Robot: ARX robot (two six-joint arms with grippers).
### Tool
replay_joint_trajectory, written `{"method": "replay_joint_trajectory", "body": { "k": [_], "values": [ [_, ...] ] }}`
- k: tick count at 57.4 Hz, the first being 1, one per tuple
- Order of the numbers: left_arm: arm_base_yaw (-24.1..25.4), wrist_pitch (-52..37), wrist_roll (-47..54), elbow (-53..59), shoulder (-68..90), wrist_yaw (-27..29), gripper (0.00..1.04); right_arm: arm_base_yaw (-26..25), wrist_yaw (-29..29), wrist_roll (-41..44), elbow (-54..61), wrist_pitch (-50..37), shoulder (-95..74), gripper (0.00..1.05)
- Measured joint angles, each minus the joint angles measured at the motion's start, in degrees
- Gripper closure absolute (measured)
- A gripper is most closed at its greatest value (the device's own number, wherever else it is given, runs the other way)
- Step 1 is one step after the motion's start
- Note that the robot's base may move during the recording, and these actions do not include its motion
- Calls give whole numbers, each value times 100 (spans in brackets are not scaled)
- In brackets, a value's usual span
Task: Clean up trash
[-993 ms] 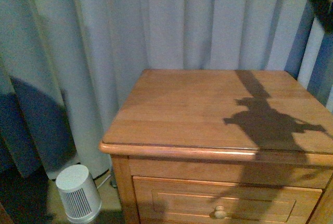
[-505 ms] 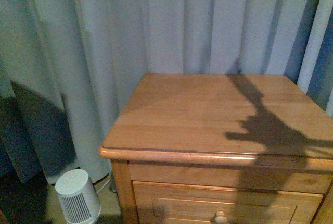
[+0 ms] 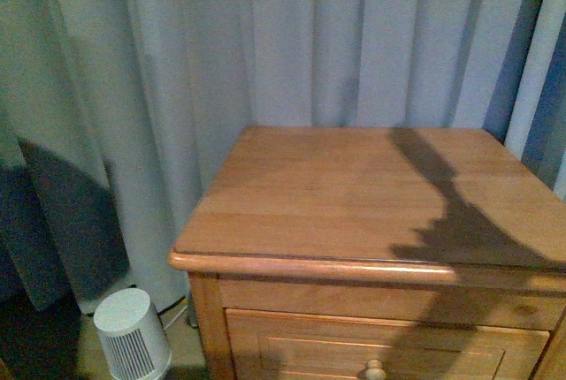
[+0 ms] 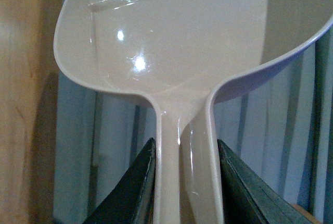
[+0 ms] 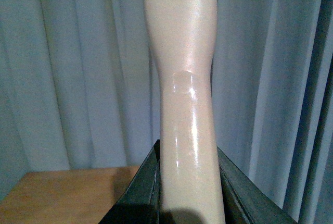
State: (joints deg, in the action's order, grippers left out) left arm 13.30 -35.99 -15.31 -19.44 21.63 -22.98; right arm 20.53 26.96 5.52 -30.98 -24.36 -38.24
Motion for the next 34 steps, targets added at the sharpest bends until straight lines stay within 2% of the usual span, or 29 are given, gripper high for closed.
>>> {"method": "replay_joint_trajectory", "body": {
  "k": [34],
  "values": [
    [11,0,-4,0,-24,44,76,31,-42,39,31,11,-33,84]
  ]
}}
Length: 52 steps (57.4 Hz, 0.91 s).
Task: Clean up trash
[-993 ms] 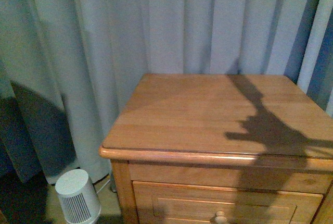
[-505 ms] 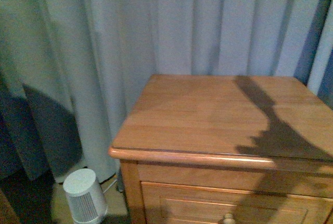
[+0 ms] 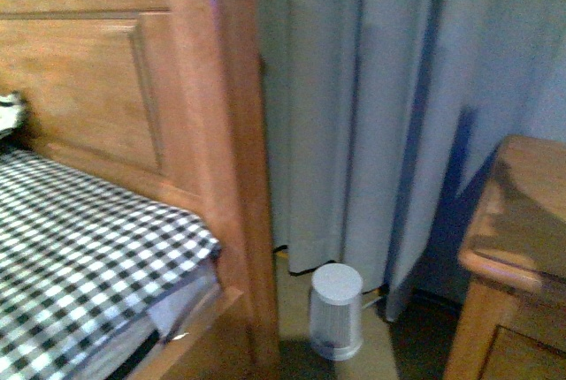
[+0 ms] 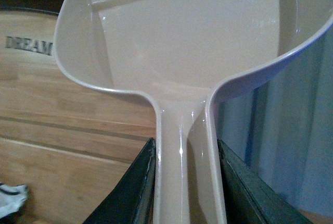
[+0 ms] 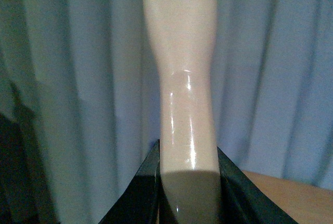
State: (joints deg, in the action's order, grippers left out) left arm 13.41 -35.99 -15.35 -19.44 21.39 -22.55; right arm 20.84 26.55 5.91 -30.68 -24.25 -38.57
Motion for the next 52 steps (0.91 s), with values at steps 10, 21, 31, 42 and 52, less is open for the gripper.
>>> {"method": "replay_joint_trajectory", "body": {
  "k": [10,21,31,42,52],
  "values": [
    [0,0,-2,0,-2,4,76,-2,2,0,2,0,2,84],
    [2,0,-2,0,2,-7,76,-2,4,0,2,0,2,84],
    [2,0,-2,0,2,-9,76,-4,4,0,2,0,2,84],
    [4,0,-2,0,-2,-20,76,-7,13,0,2,-2,0,84],
    [4,0,-2,0,-2,-15,76,-7,4,0,2,-2,-2,84]
  ]
}}
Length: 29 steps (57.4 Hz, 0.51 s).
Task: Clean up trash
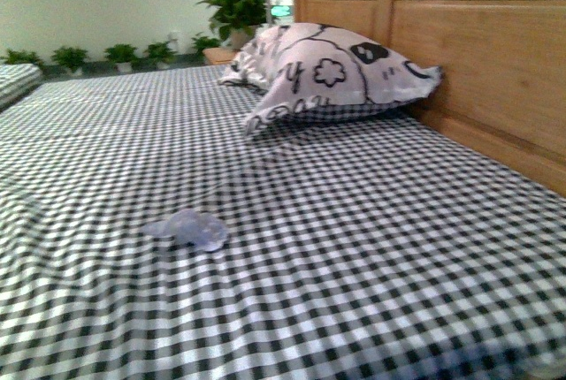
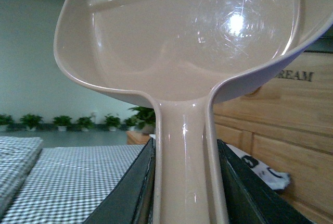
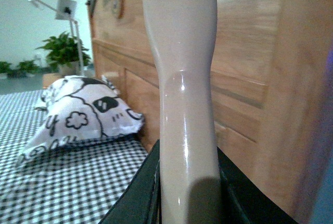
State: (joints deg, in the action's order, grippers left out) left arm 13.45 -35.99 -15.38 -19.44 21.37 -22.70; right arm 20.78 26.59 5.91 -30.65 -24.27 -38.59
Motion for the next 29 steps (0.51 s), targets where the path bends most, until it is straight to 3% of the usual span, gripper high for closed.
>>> {"method": "replay_joint_trajectory", "body": {
  "k": [17,23,29],
  "values": [
    [13,131,42,-28,9,-28,76,20,-11,13,0,2,-9,84],
    [330,3049,616,-1113,186,-579,76,0,39,13,0,0,2,84],
    [763,5239,1298,-1613,358,-1213,76,2,-17,13,0,2,2,84]
  ]
}}
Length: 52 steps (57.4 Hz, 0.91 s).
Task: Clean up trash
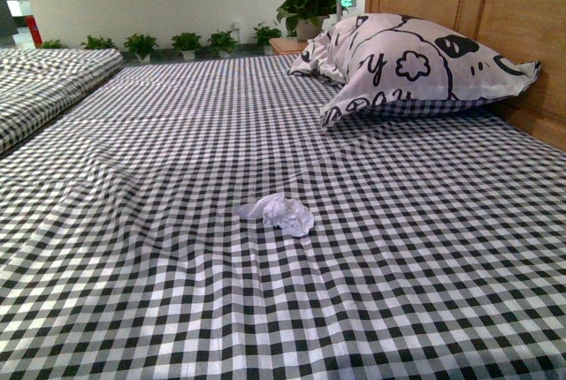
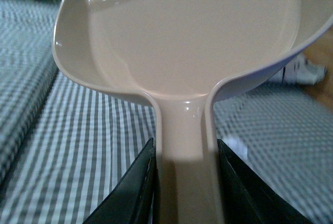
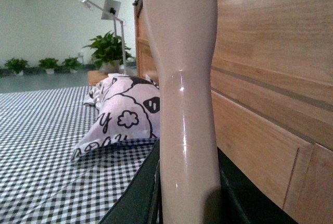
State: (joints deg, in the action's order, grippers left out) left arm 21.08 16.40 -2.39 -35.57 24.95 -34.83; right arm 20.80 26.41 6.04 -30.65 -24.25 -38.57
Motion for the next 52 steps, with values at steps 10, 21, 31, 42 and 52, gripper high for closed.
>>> {"method": "replay_joint_trajectory", "body": {
  "k": [10,21,31,42,52],
  "values": [
    [-234,999,1725,-13,590,-503,76,0,0,2,0,0,0,84],
    [-616,741,3650,129,1539,-129,76,-2,9,0,0,0,0,84],
    [-734,59,4771,306,2549,127,76,-2,15,2,0,0,0,84],
    [-914,-901,5250,385,3364,199,76,-2,15,0,0,0,0,84],
    [-1226,-1449,5493,413,3995,254,76,-2,15,2,0,0,0,84]
  ]
}}
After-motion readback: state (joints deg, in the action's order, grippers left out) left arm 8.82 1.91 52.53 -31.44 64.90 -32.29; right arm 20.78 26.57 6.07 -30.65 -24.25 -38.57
